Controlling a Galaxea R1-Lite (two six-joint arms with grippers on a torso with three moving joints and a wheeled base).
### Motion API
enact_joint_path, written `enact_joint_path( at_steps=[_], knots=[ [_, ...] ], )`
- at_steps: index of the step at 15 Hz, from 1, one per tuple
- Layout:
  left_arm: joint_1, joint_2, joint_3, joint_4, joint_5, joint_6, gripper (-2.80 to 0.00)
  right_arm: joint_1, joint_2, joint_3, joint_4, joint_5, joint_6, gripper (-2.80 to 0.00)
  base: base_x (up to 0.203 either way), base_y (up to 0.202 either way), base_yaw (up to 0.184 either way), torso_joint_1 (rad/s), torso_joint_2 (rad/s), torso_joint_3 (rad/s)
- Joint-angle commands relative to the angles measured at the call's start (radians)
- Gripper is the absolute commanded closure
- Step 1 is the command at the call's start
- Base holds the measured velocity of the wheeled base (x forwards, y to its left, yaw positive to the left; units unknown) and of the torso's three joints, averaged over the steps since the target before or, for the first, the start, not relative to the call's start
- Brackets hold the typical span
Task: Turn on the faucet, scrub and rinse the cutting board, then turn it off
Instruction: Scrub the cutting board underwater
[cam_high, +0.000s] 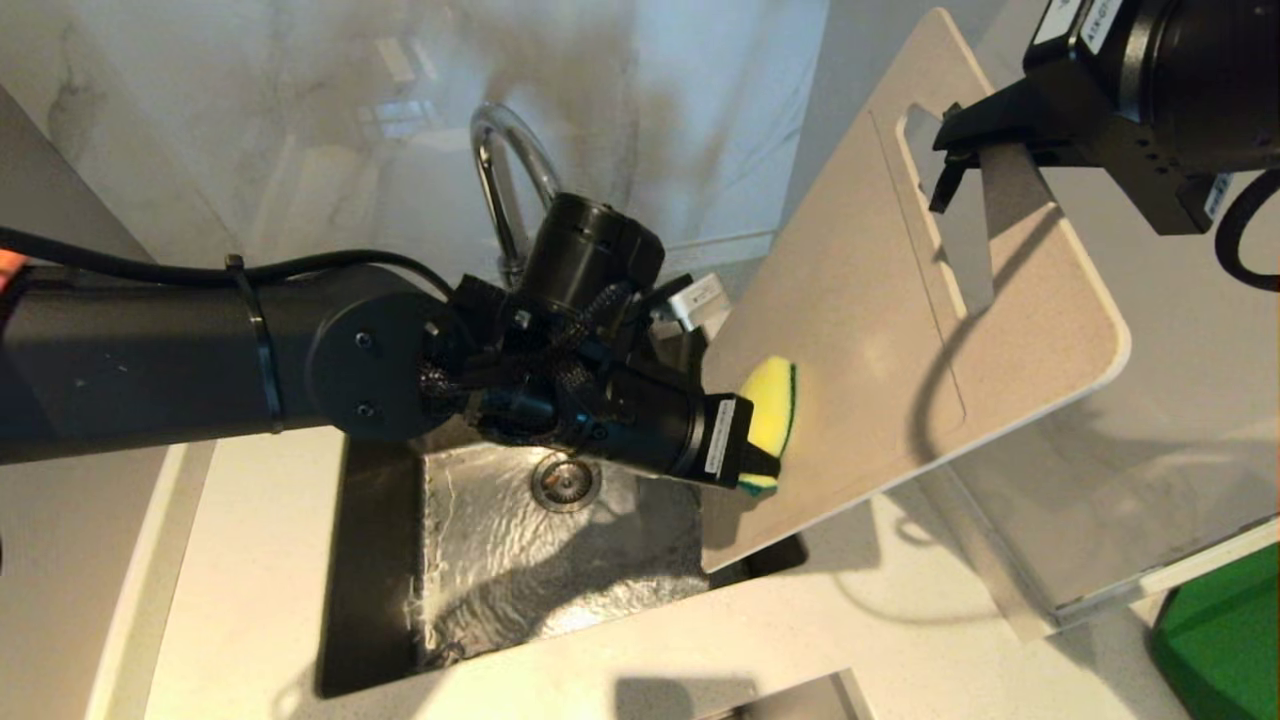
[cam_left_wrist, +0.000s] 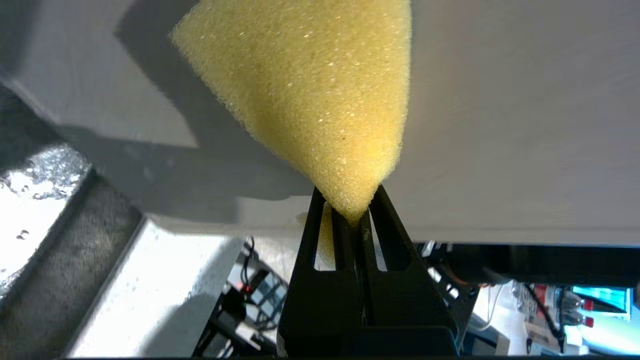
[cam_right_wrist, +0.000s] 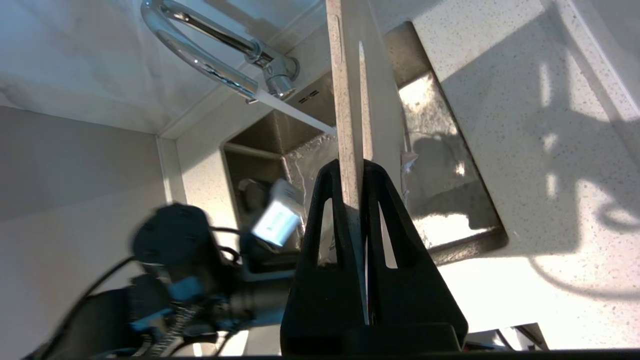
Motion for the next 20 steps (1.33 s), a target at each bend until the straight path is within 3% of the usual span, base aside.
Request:
enact_joint_path(
  at_steps=[1, 5, 11, 14, 17, 20],
  knots=[
    [0.003, -0.003, 0.065, -0.003, -0.002, -0.002, 0.00, 0.000, 0.000, -0.006, 0.002, 0.000, 0.004, 0.00, 0.000, 0.000, 0.000, 0.000, 0.00, 0.000],
    [0.020, -0.033, 0.183, -0.008, 0.004, -0.001, 0.00, 0.000, 0.013, -0.046, 0.002, 0.001, 0.001, 0.00, 0.000, 0.000, 0.000, 0.000, 0.00, 0.000],
    [0.084, -0.098, 0.561, -0.236, 0.012, 0.002, 0.00, 0.000, 0.008, -0.048, 0.007, 0.001, 0.009, 0.00, 0.000, 0.000, 0.000, 0.000, 0.00, 0.000],
    [0.122, -0.163, 0.696, -0.294, 0.011, 0.003, 0.00, 0.002, 0.000, -0.046, 0.013, 0.001, 0.009, 0.00, 0.000, 0.000, 0.000, 0.000, 0.00, 0.000],
    [0.117, -0.329, 0.681, -0.279, 0.011, 0.001, 0.00, 0.002, -0.012, -0.043, 0.019, 0.001, 0.009, 0.00, 0.000, 0.000, 0.000, 0.000, 0.00, 0.000],
    [0.067, -0.410, 0.471, -0.078, 0.010, 0.000, 0.00, 0.021, -0.021, -0.042, 0.024, 0.000, 0.010, 0.00, 0.000, 0.000, 0.000, 0.000, 0.00, 0.000]
  ],
)
